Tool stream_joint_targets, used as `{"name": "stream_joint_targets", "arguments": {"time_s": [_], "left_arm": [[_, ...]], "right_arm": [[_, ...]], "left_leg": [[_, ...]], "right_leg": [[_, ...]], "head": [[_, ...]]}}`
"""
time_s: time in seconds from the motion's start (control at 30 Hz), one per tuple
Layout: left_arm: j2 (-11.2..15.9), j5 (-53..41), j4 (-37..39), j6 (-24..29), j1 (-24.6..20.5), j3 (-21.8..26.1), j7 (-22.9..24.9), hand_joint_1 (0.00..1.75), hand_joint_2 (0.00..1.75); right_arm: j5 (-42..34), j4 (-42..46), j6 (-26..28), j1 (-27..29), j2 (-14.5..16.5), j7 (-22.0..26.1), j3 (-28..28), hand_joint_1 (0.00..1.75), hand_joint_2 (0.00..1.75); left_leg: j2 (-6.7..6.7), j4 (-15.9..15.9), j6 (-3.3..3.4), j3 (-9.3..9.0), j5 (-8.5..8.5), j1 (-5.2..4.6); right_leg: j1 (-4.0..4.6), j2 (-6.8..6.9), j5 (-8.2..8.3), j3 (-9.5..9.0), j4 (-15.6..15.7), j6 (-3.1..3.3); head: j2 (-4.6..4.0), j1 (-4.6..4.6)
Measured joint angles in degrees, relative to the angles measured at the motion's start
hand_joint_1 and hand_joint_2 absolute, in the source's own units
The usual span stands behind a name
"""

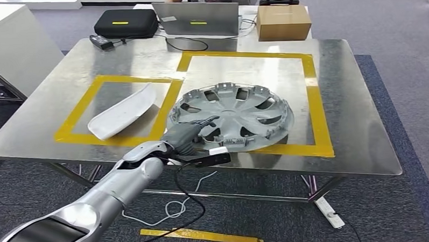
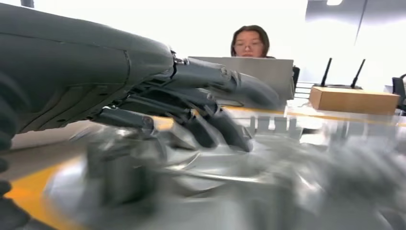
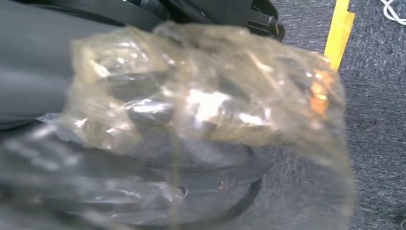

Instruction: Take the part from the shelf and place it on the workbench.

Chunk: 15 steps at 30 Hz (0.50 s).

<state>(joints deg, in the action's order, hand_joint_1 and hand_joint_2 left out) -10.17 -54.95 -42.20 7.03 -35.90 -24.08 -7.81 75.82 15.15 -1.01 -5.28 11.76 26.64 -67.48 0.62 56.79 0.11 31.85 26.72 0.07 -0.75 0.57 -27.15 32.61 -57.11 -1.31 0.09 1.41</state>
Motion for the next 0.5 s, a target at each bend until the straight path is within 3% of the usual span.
{"name": "stream_joint_targets", "arguments": {"time_s": [0.5], "left_arm": [[-1.04, 2.11, -2.56, 0.15, 1.7, -1.4, -0.64, 0.0, 0.0]], "right_arm": [[-0.89, -0.07, -0.07, 0.04, -0.02, 0.11, 1.41, 0.0, 0.0]], "left_leg": [[0.07, 0.01, 0.0, 0.25, 0.0, 0.0]], "right_leg": [[0.0, -0.07, 0.01, 0.27, 0.0, 0.0]], "head": [[0.0, -0.02]]}}
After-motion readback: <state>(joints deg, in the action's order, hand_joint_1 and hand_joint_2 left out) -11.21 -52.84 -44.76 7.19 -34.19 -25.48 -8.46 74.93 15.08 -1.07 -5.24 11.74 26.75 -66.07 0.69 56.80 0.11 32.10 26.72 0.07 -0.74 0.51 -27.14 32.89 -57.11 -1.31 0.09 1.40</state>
